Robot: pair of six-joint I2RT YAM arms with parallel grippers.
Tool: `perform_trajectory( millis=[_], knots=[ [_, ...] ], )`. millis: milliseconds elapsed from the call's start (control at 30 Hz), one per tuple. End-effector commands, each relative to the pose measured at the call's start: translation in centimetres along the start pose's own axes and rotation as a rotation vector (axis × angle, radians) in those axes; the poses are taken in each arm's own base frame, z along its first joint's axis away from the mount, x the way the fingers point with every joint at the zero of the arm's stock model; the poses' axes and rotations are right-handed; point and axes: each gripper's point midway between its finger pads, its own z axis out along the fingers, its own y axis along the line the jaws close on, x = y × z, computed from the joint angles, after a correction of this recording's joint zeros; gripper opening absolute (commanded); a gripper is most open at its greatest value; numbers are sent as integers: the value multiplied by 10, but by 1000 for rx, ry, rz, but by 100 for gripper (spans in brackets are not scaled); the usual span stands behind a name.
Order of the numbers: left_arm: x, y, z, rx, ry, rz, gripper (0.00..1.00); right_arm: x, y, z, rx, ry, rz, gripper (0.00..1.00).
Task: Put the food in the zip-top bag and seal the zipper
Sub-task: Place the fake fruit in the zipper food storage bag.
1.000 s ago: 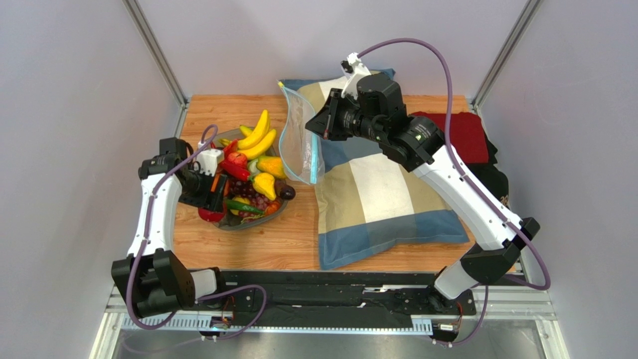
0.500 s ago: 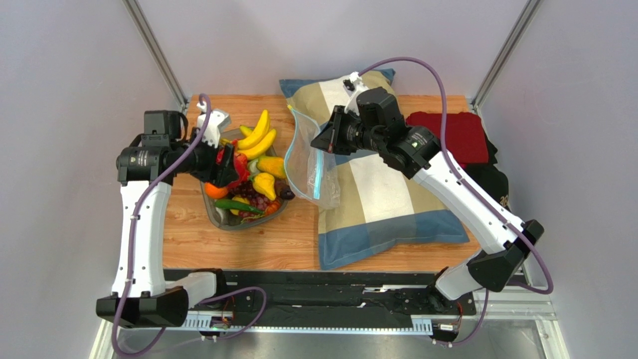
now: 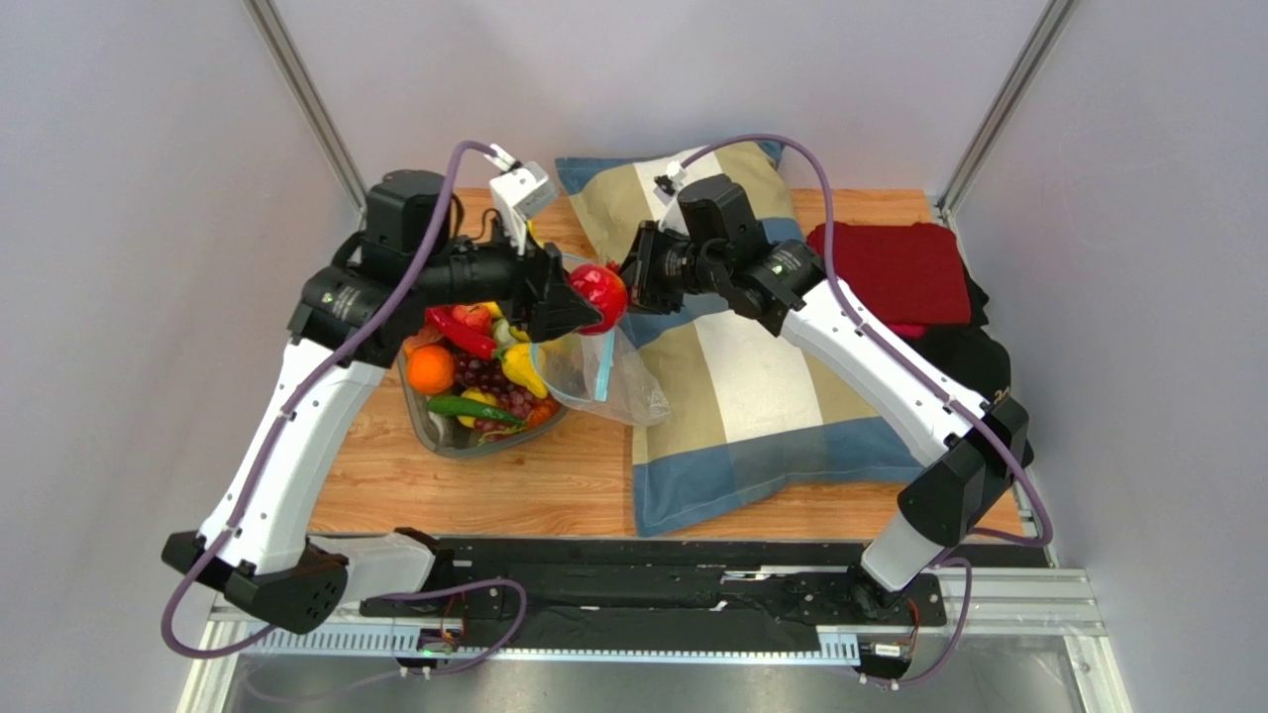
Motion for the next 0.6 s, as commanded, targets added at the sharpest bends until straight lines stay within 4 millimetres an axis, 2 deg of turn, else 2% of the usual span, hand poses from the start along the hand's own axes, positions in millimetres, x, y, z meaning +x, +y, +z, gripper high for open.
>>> perform_trajectory(
  millis=[0,67,133,200,233,267,367,533,567],
  knots=[
    [19,24,25,-77,38,-83,18,-24,31,-22,-127,-49,10,0],
    [40,42,26,-168,78,-96,18,-26,30,-28,-145,-45,4,0],
    [52,57,22,-259,92,-96,20,-29,25,-34,-155,-41,10,0],
    [64,65,18,-310,110,-93,34,-22,24,-37,-184,5,16,0],
    [64,68,15,-331,112,-83,45,-21,22,-39,-190,11,13,0],
    [64,67,14,-331,114,-76,66,-17,22,-40,-206,28,6,0],
    [59,60,11,-295,120,-50,93,-15,19,-41,-229,54,11,0],
    [52,39,1,-208,136,8,99,-17,11,-46,-239,62,7,0],
    [44,33,-6,-200,123,36,99,-15,13,-49,-254,73,-1,0]
  ],
)
